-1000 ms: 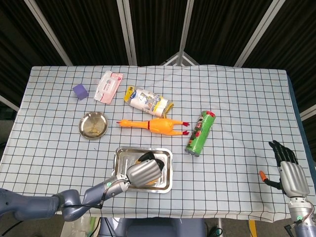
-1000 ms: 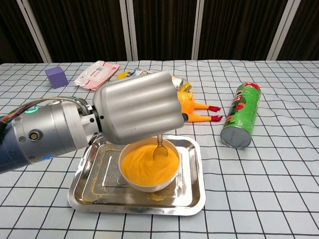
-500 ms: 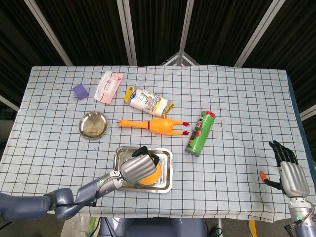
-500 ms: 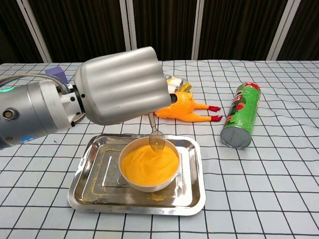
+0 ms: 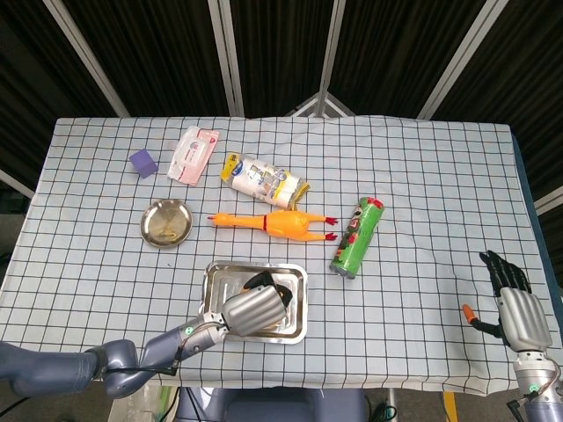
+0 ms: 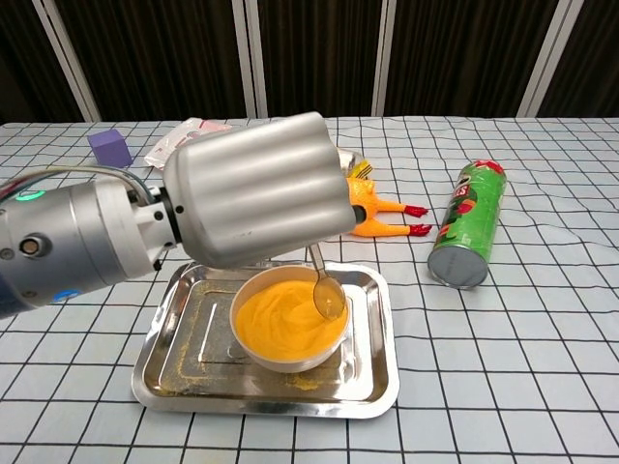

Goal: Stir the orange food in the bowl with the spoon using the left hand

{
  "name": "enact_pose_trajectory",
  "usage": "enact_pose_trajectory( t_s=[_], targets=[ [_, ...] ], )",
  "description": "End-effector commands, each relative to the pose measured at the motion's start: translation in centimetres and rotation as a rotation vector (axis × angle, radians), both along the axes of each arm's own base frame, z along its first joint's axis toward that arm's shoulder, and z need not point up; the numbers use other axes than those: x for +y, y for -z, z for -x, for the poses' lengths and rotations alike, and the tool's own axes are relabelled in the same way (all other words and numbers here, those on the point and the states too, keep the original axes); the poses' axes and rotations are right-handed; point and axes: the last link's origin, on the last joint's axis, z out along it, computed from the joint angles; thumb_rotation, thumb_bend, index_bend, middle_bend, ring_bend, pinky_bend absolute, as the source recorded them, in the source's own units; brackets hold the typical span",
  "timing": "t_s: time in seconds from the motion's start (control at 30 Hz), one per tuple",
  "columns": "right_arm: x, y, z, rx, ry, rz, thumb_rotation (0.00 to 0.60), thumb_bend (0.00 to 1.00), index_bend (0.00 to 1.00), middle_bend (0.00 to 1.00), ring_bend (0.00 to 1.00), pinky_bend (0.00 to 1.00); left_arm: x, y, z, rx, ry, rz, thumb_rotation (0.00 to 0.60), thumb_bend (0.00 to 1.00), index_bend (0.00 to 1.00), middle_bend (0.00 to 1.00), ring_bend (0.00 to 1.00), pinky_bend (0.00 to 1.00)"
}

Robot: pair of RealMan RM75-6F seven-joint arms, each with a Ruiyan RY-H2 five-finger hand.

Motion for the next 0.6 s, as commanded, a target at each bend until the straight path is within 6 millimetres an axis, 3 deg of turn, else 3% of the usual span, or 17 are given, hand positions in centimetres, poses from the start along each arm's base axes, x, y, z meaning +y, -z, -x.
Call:
enact_pose_trajectory(
  t_s=[0.03,0.6],
  targets=[
    [0.0,0.0,0.0,-0.001,0.0,-0.001,0.6,0.37,0.0,0.0,0.0,0.0,0.0,0.3,0.1,0.011,0.001,0.0,0.6,0.67,0.8,1.0,0.93,0.92],
    [0.0,0.1,0.0,-0.003,0.003,-0.003,0.6,0.37,0.0,0.0,0.0,0.0,1.7,0.5,2.2,0.083,-0.059,-0.059,0.6,0.67,0.81,1.0,0.93,0.92]
  ],
)
